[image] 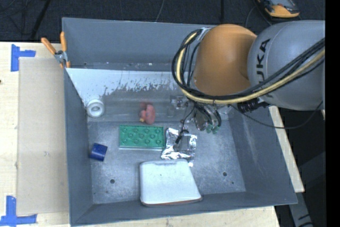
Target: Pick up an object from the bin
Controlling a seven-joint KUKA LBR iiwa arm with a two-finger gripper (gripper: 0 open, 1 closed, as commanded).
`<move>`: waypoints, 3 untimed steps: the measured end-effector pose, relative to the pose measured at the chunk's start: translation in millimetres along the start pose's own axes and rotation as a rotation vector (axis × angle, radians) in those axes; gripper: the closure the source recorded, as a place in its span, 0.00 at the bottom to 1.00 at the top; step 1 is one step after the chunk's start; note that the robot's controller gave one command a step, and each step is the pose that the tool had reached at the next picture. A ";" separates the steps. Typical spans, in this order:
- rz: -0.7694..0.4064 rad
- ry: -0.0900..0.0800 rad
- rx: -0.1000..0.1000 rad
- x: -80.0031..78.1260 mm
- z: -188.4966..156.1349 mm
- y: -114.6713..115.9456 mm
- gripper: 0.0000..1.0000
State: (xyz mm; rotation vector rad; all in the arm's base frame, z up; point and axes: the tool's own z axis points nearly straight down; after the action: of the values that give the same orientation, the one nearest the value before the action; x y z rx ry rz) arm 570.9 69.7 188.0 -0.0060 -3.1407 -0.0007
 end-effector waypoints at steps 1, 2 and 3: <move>0.128 0.010 0.001 6.2 106.6 33.7 0.00; 0.130 -0.001 0.000 4.0 103.9 32.8 1.00; 0.150 -0.011 0.000 -28.8 -0.4 -11.8 1.00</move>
Offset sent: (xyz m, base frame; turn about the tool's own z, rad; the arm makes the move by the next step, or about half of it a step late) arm -0.0044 0.0323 -0.1040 0.1304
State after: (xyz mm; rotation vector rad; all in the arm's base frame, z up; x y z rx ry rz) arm 599.6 57.8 188.4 -0.2415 -3.1429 -0.0005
